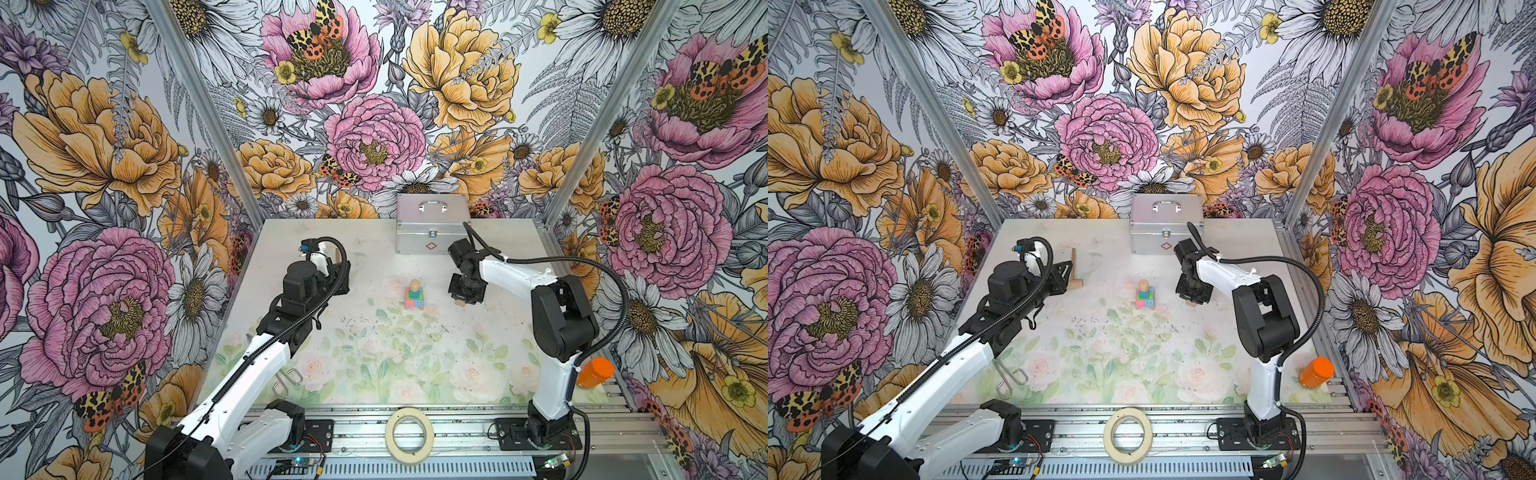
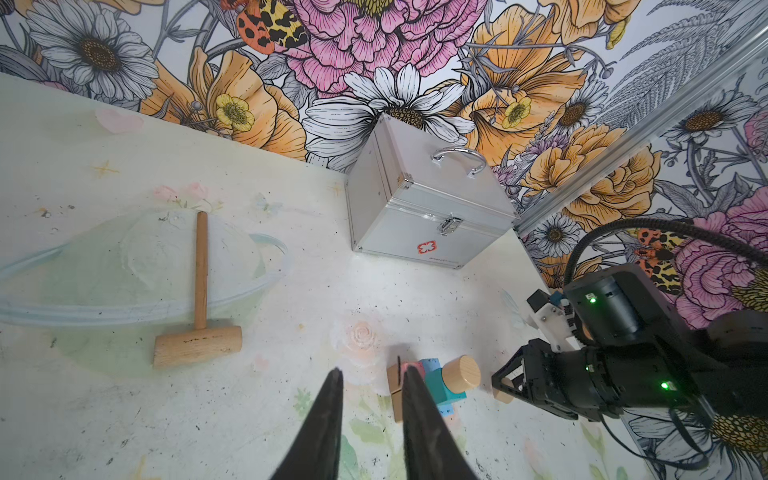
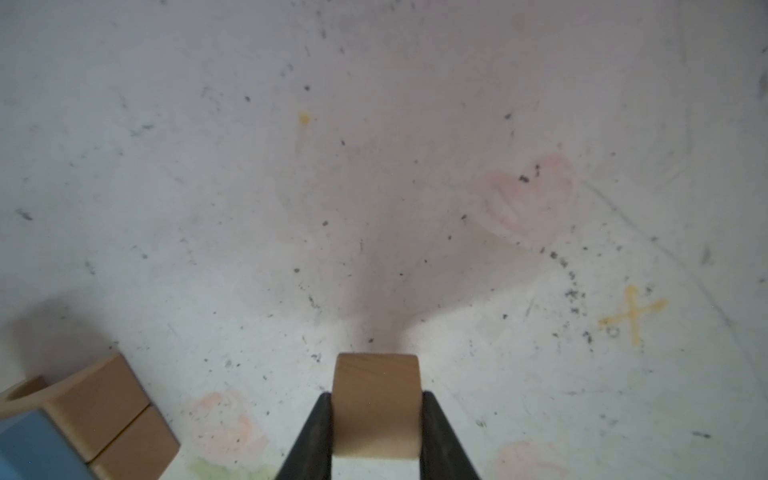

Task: Build the wood block tower
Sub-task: 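Lift the small tan wooden piece with the right gripper, then carry the tan piece over the block stack with the right gripper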

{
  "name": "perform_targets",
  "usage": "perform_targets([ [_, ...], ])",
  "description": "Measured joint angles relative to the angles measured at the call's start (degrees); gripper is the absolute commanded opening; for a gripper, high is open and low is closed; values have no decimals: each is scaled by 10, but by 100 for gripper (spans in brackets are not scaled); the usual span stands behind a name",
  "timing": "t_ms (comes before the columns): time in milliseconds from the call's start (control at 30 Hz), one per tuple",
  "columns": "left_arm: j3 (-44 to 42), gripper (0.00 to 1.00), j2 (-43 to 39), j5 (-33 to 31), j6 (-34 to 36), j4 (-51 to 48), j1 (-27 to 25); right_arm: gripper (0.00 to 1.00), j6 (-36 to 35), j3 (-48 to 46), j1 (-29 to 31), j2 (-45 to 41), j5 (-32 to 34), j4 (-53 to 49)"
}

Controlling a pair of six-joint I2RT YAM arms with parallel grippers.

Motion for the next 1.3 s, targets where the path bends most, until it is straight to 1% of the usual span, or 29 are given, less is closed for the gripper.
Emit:
perform_targets([
  [167, 0, 27, 0, 0, 0, 0, 0, 0, -50, 108, 3, 0, 10, -75],
  [300, 0, 27, 0, 0, 0, 0, 0, 0, -75, 190, 16, 0, 22, -136],
  [433, 0, 27, 0, 0, 0, 0, 0, 0, -89, 276, 40, 12, 35, -195],
  [567, 0, 27, 0, -1, 0, -2, 0, 0, -96, 362, 70, 43, 48, -246],
  [667, 0, 27, 0, -1, 0, -3, 0, 0, -96, 405, 92, 65, 54, -269],
  [1000, -11, 27, 0, -3, 0, -5, 0, 0, -95, 495, 143, 136, 53, -300],
  [1300, -14, 27, -7, -3, 0, -6, 0, 0, -86, 518, 167, 172, 46, -308],
])
